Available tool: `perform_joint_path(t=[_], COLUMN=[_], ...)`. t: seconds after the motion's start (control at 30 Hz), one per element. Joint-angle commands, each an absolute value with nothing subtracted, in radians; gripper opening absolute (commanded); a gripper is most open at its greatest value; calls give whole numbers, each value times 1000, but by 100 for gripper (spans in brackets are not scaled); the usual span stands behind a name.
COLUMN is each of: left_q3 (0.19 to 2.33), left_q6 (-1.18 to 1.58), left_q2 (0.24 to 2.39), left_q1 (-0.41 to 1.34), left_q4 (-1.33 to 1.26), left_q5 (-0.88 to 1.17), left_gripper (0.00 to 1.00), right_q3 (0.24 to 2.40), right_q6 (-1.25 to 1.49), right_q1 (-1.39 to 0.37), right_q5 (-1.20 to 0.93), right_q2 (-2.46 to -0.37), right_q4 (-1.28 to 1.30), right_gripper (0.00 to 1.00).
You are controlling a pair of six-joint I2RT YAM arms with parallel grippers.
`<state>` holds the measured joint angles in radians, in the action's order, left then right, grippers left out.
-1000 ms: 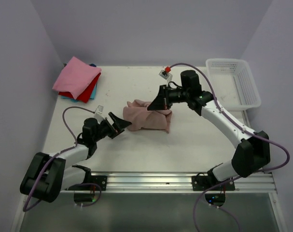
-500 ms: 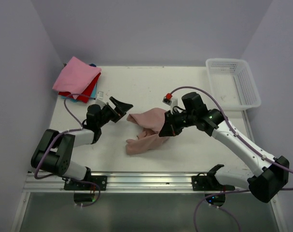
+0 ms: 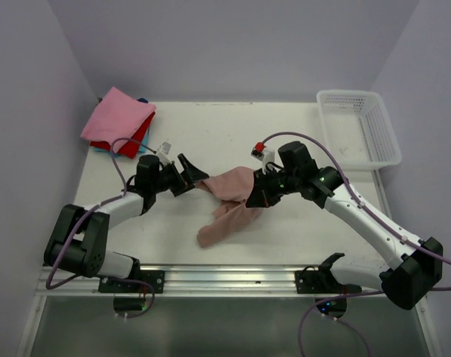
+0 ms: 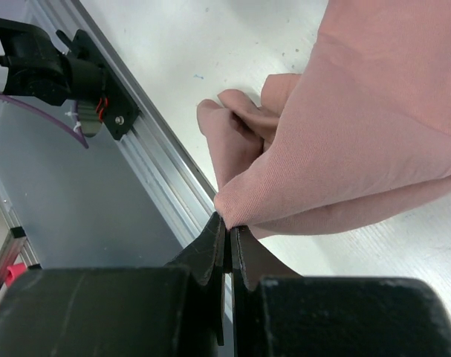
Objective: Fold and stack the t-shirts
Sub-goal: Move the tshirt to the center of the board
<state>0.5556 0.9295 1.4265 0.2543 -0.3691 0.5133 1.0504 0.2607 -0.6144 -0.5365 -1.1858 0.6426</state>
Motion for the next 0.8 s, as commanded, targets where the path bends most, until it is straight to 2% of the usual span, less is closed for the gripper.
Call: perform_joint_path(t=[0.0,0.17,0.4,0.6,0.67,0.77], left_q3=[531,535,589,652,705,756], left_q6=[868,926,1046,1118,1126,1159], left_q2=[1376,1468,1721,1810,1844,1919], left_q1=[267,304,328,333,337,347], left_q4=[-227,-328,-628,-793,-811,-876], left_q5=[529,508,538,548,563,589], left_gripper=[100,100,100,98,92,54], right_q3=[1062,1046,1028,982,970,951], right_q6=[267,285,284,299,304,307], right_q1=[-614,-614,-617,-620,-621,-623], right_q5=[-515,-520,-517,-538,-541,-545], right_q2=[-1181,-1183,-1164,-1149,-1146,-1146], right_q4=[618,592,595,563,551,537], right_gripper=[0,0,0,0,0,0])
